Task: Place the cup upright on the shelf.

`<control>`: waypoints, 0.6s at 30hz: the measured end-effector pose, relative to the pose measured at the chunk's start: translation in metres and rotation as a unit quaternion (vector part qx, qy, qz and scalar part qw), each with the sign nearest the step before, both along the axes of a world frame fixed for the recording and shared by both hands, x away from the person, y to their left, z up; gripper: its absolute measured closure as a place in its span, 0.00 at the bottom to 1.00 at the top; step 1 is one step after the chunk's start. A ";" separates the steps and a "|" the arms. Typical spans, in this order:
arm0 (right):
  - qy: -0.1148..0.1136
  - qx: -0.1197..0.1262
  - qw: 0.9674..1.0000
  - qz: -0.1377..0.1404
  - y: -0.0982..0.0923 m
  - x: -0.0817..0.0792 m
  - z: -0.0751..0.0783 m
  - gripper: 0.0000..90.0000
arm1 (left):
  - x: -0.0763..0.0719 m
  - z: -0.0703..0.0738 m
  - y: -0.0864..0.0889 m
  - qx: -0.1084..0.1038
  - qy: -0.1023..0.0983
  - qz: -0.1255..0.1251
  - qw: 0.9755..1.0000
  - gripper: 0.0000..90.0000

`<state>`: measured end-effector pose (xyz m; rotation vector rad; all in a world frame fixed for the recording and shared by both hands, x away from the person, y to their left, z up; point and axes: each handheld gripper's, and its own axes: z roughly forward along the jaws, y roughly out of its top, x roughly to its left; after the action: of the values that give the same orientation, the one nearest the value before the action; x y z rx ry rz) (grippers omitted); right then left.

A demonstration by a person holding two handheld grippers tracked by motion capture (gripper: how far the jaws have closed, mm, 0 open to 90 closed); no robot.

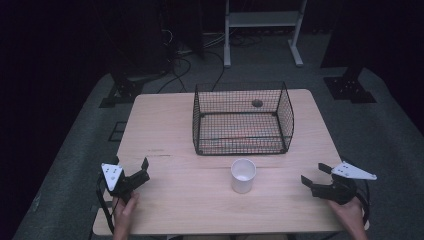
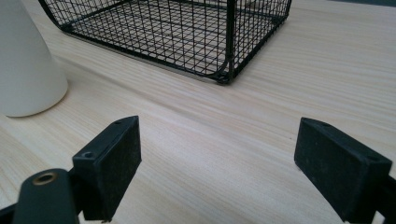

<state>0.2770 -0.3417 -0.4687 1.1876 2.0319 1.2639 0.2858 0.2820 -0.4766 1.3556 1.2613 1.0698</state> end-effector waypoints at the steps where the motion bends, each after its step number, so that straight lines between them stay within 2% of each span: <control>1: 0.000 0.001 1.000 0.001 0.000 0.000 0.000 0.16 | 0.000 0.000 0.000 0.000 0.000 0.000 1.000 0.00; 6: 0.002 -0.003 1.000 0.006 0.001 0.000 0.003 0.15 | 0.000 0.000 0.000 0.002 -0.001 -0.001 1.000 0.00; 10: -0.006 0.000 1.000 0.011 0.002 -0.001 0.008 0.15 | -0.001 0.000 0.000 0.001 0.000 0.000 1.000 0.00; 12: -0.012 0.003 1.000 0.018 0.005 -0.001 0.014 0.15 | -0.001 0.000 0.000 0.001 -0.002 0.000 1.000 0.00; 18: -0.009 0.009 0.999 0.037 0.011 -0.001 0.021 0.15 | -0.001 0.000 0.000 0.002 -0.003 -0.003 1.000 0.00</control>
<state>0.2763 -0.3306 -0.4481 1.1135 2.0723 1.3258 0.2847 0.2817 -0.4766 1.3586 1.2503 1.0722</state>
